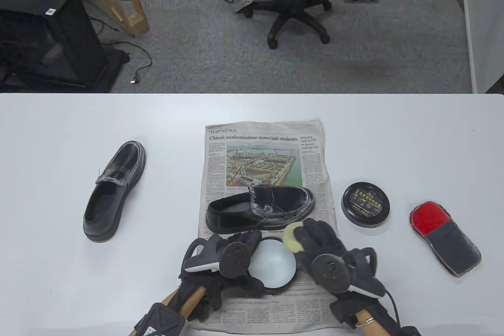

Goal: Dip and apply leather care cream with polishing sponge on shoes

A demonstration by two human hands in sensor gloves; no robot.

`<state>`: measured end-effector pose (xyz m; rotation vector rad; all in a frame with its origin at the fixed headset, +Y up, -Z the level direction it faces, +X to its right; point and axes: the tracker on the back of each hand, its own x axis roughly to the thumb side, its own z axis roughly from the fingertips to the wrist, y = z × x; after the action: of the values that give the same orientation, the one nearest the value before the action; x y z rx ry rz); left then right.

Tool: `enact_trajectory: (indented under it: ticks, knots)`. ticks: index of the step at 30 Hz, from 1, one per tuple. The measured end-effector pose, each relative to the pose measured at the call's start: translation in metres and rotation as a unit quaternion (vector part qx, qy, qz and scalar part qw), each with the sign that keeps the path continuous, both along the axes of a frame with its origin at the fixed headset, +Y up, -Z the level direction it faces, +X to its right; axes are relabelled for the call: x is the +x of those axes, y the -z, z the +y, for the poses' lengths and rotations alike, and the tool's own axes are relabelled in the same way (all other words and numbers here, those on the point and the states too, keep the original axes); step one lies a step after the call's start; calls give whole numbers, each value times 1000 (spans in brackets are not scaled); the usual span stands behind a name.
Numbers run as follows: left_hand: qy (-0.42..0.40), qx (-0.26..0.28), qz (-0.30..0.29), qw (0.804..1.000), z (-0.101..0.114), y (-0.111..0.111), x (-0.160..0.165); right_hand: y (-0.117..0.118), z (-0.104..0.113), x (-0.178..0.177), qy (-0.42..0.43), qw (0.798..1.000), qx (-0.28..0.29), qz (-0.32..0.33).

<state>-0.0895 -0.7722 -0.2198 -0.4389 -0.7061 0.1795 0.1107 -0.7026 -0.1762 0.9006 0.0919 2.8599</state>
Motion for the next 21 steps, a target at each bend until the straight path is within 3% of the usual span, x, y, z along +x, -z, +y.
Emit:
enact_trajectory:
  ticks: [2,6,9,17,21]
  knots:
    - [-2,-1,3,1000,0,0,-1,-4,-14,-25,-52,998,-9,40]
    - [-8,0,8,1000,0,0,-1,-2,-46,-47,-138,989,12,54]
    - [-4,3,8,1000,0,0,1,-2,-50,-55,-194,978,28,65]
    - [25,15,-2,1000,3,0,3,5,-33,-50,-122,986,-76,80]
    - [31,20,-4,999,3,-1,4,8,-36,-50,-108,988,-80,80]
